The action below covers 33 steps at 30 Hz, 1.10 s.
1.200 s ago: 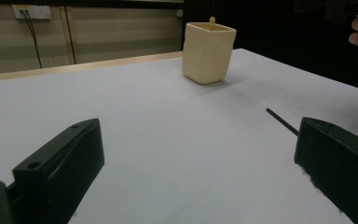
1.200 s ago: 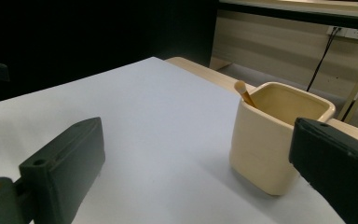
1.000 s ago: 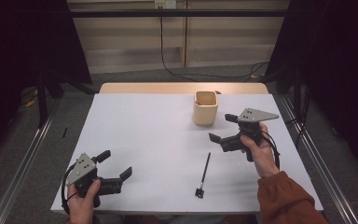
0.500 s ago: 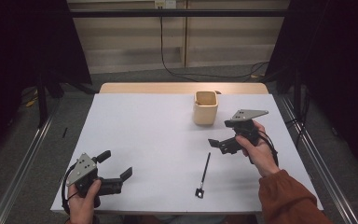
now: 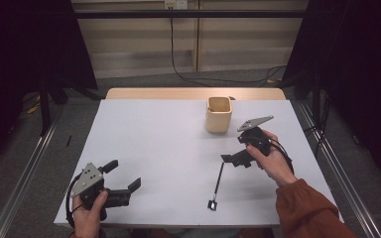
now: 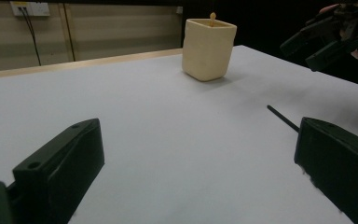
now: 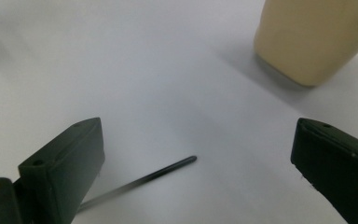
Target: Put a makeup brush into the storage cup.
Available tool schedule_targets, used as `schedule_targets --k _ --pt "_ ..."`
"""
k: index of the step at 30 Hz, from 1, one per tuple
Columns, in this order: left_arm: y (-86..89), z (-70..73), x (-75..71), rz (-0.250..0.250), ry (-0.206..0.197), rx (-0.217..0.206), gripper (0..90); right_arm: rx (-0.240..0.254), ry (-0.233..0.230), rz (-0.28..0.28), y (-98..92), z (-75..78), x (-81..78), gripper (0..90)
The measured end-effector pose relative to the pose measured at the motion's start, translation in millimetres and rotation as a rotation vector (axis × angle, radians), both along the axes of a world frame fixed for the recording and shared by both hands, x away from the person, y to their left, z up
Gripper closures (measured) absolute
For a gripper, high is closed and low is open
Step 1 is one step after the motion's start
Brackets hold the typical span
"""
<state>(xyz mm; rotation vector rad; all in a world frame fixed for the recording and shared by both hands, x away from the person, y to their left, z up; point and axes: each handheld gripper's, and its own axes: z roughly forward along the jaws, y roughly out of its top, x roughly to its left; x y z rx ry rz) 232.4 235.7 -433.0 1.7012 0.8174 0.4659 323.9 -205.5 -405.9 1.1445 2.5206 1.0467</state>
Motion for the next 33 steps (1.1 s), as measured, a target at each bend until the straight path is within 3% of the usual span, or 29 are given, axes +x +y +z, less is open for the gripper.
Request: schedule_targets --k 2,5,11,17,26,33 --pt "-0.4 -0.3 0.3 -0.001 0.002 -0.001 1.4 -0.015 0.069 0.017 0.8 -0.7 1.3 2.4" --pt "-0.6 -0.3 0.2 -0.001 0.003 -0.001 1.4 -0.043 0.122 0.022 2.9 -1.8 2.3 2.5" --pt "-0.6 -0.4 0.3 -0.001 0.004 -0.001 1.4 -0.078 0.169 0.017 4.9 -6.3 4.2 2.9" --pt "-0.5 -0.4 0.1 -0.001 0.004 -0.002 1.4 -0.124 0.204 0.047 5.2 -10.5 3.5 2.9" --pt "-0.8 -0.2 -0.2 -0.008 -0.001 -0.002 1.4 -0.255 0.342 0.060 13.3 -20.1 4.7 3.9" --pt "-0.8 -0.3 -0.1 -0.010 0.001 -0.001 1.4 -0.322 0.383 0.071 19.1 -20.5 5.4 3.9"
